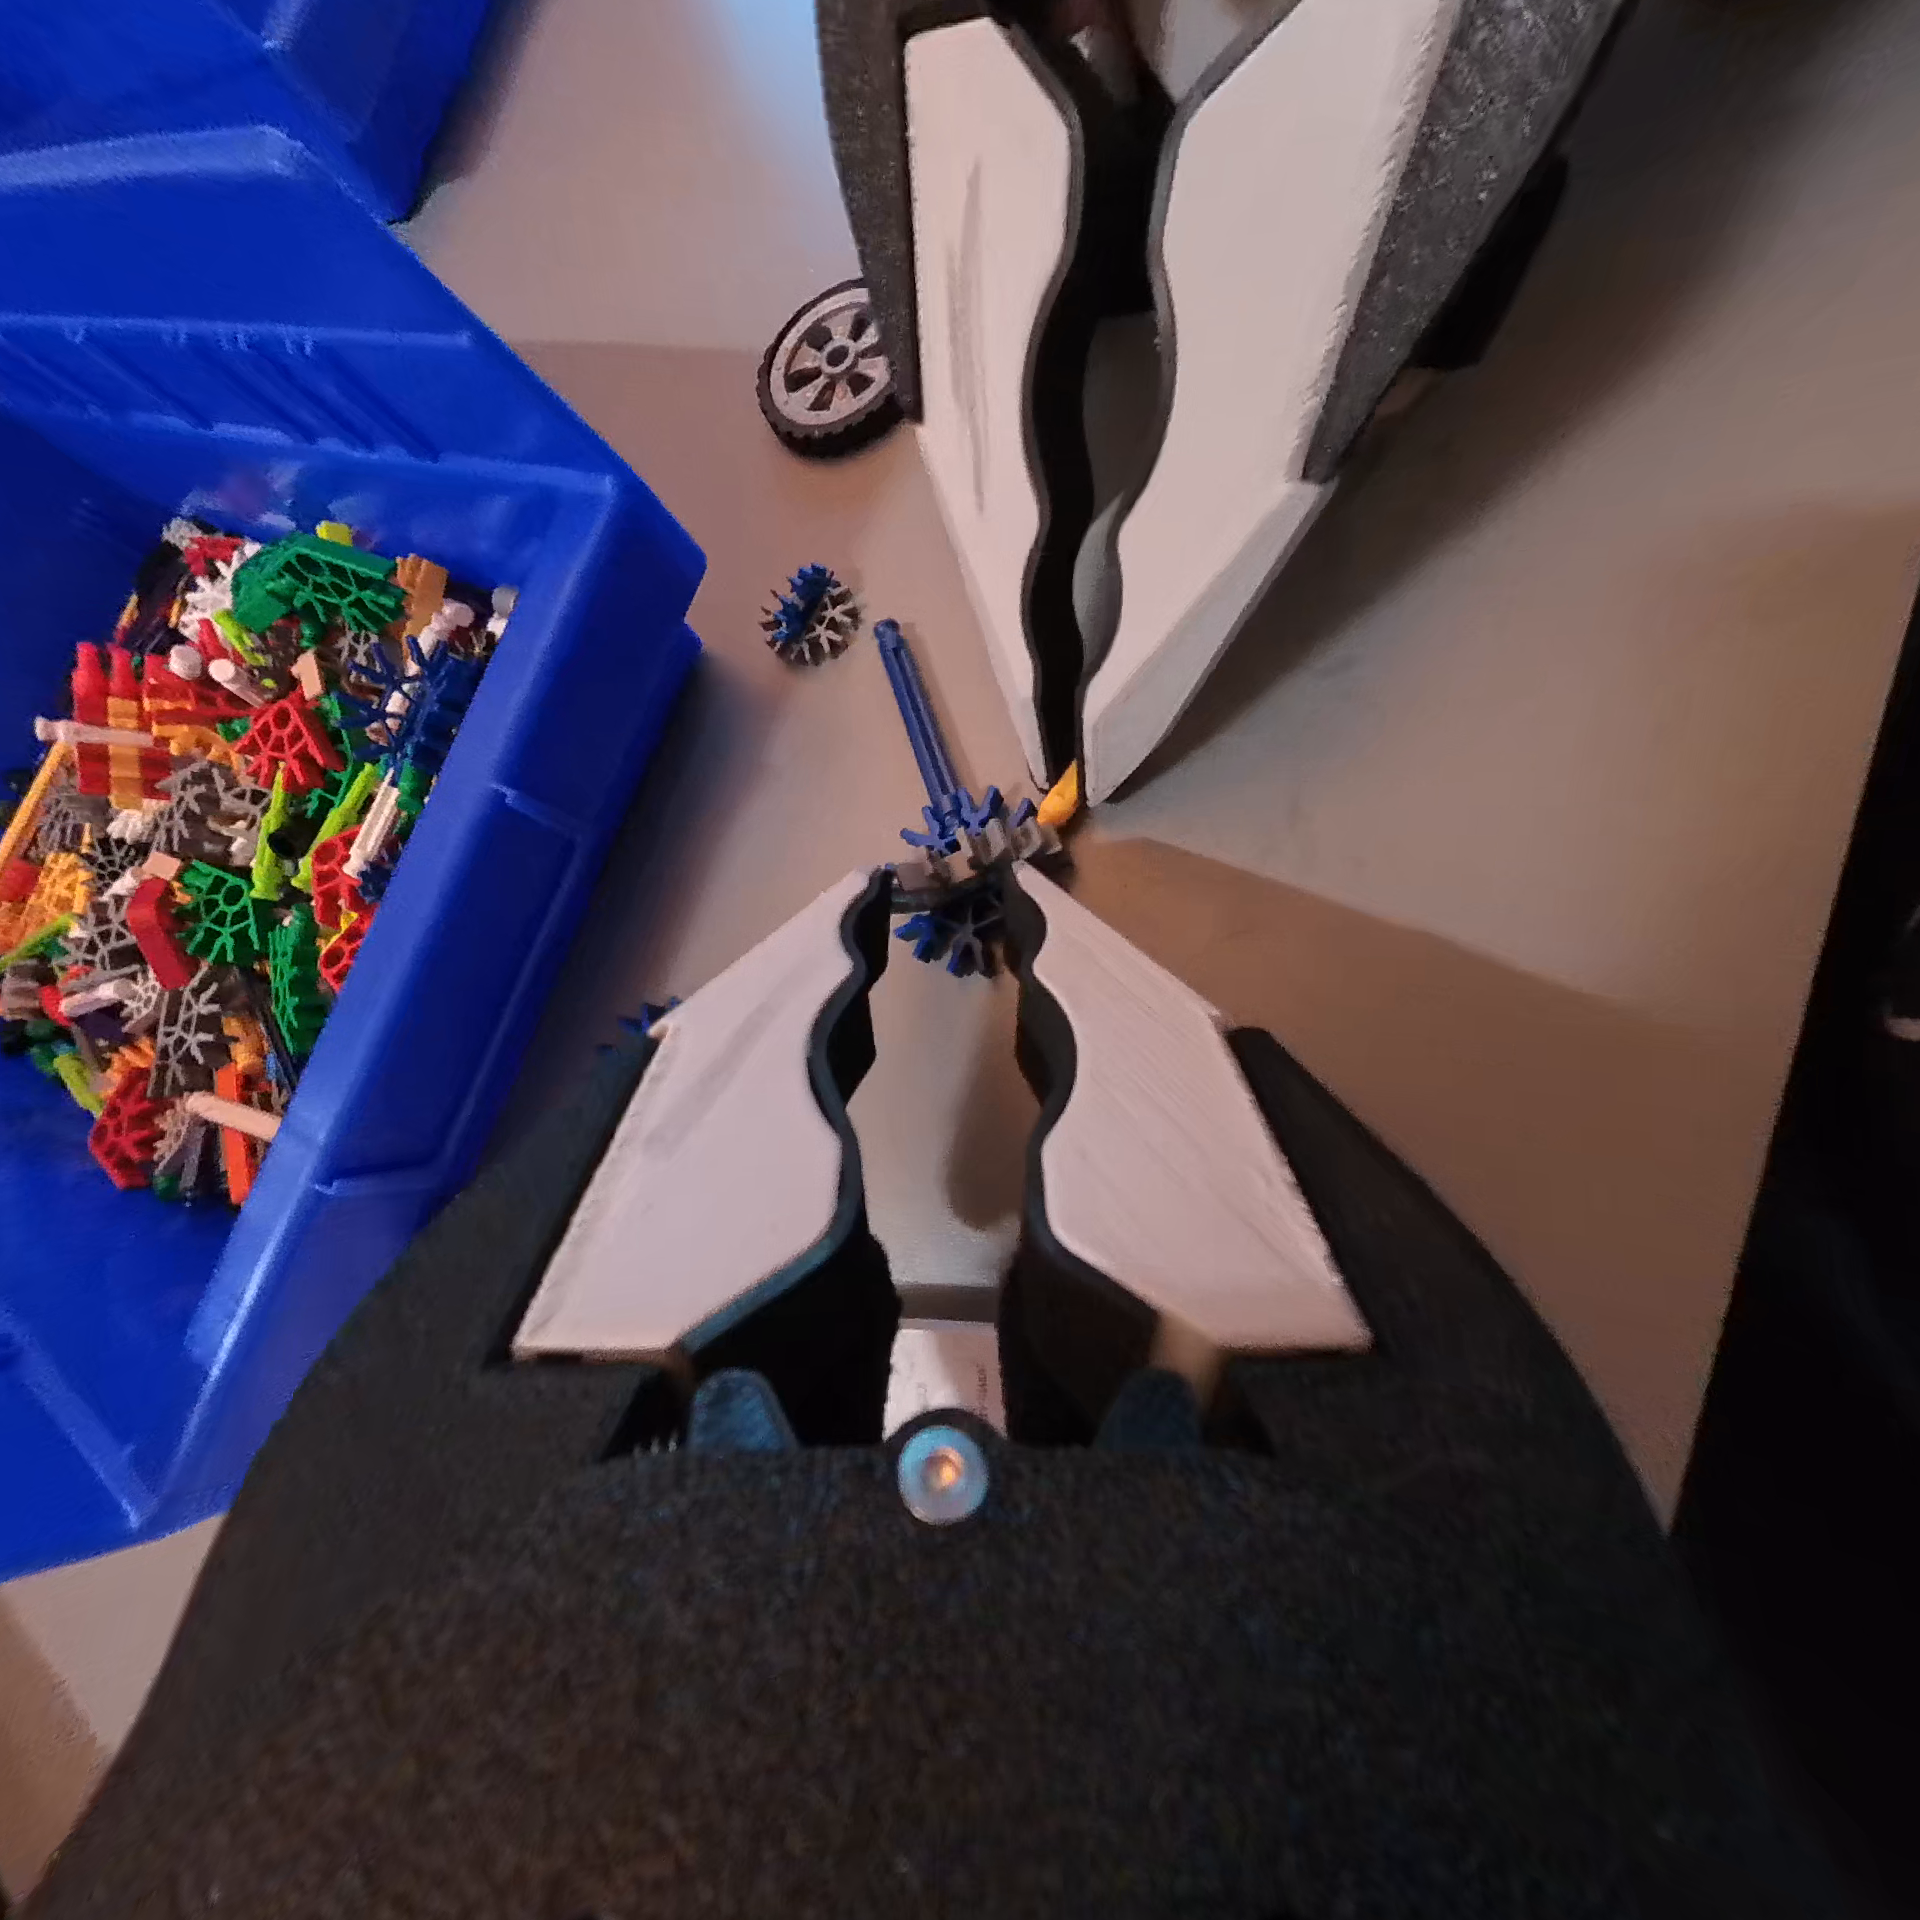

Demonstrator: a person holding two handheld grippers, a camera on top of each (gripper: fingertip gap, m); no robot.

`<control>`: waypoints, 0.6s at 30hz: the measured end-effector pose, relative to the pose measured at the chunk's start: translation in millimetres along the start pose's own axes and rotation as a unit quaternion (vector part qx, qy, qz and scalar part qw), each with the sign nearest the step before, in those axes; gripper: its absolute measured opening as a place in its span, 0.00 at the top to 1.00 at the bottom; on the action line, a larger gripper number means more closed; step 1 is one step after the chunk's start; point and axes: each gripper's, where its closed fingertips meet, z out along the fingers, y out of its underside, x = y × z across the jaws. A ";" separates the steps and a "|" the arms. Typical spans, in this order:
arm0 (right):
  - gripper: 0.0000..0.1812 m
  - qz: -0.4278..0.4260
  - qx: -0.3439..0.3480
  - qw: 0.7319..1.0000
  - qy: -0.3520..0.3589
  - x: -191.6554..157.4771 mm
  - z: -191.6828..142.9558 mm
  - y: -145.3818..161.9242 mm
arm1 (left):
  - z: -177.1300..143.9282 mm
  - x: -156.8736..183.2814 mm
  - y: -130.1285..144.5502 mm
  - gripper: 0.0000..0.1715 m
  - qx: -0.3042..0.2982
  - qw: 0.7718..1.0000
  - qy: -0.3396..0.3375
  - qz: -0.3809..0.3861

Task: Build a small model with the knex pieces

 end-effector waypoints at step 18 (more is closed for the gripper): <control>0.99 -0.034 -0.014 0.999 0.015 3.9 2.8 -2.6 | 0.9 -1.8 0.9 0.91 0.018 1.000 0.009 -0.024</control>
